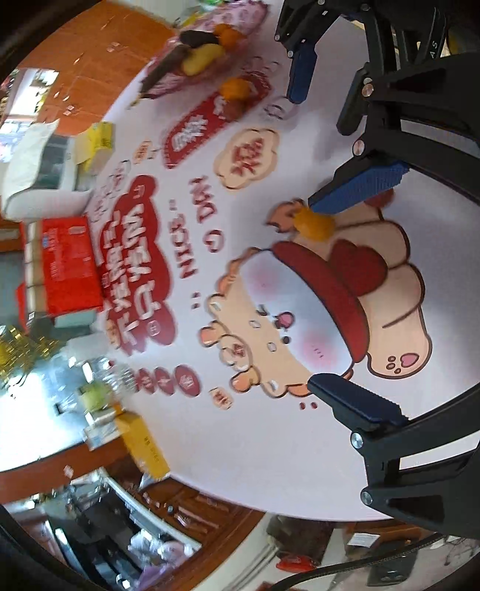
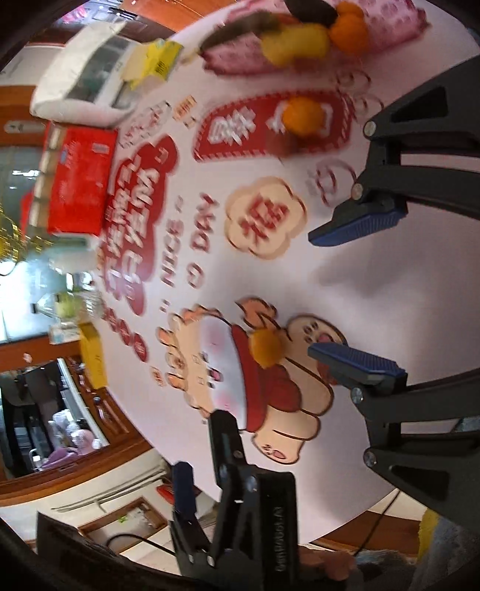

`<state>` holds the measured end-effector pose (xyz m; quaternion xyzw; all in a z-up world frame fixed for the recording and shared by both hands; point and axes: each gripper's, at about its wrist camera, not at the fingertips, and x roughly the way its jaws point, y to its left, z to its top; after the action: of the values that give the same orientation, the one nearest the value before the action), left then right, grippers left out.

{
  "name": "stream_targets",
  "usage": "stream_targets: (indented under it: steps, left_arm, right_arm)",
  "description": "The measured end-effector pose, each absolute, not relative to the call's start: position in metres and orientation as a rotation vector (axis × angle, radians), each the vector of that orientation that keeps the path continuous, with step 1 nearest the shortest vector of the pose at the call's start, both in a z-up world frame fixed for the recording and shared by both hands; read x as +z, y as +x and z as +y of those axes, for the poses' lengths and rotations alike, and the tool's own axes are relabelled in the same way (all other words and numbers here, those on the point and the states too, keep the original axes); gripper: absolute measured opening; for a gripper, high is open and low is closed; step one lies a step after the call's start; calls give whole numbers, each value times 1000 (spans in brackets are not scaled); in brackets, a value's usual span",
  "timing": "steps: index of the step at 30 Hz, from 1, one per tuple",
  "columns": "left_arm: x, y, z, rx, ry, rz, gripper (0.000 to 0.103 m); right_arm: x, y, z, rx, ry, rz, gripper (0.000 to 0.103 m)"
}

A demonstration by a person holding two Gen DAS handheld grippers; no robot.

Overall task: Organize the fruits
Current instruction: 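Withdraw both open tools from the bowl toward the remaining small fruit, then grasp a small orange with the left tool while the right tool grasps a small red apple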

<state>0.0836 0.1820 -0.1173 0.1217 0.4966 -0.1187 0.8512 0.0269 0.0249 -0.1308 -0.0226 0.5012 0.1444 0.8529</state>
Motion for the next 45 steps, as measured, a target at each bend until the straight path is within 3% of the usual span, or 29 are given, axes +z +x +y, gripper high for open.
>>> stream_targets:
  steps: [12,14,15,27,33,37,45]
  left_arm:
    - [-160,84,192,-357,327,1110,87]
    - [-163,85,193,-362,319,1115,87]
    - [-164,86,192,-365,314,1116,87]
    - [-189,105,160,-417,191,1112,85]
    - [-199,107,143,-433,155,1064,60]
    - [-202,100,132,-423,172,1014,31]
    - [-199,91,127,-381,127,1024,30]
  right_arm:
    - [-179,22,73,369,-17,1150,53]
    - [-181,20,74,364,-17,1133,44]
    - [-182,21,75,371,-18,1131,32]
    - [-183,24,25,195,97,1077,32]
    - [-185,20,10,173,111,1039,32]
    - [-185,17,9,190,92,1015,32]
    - [-185,13,2,227,89,1021,31]
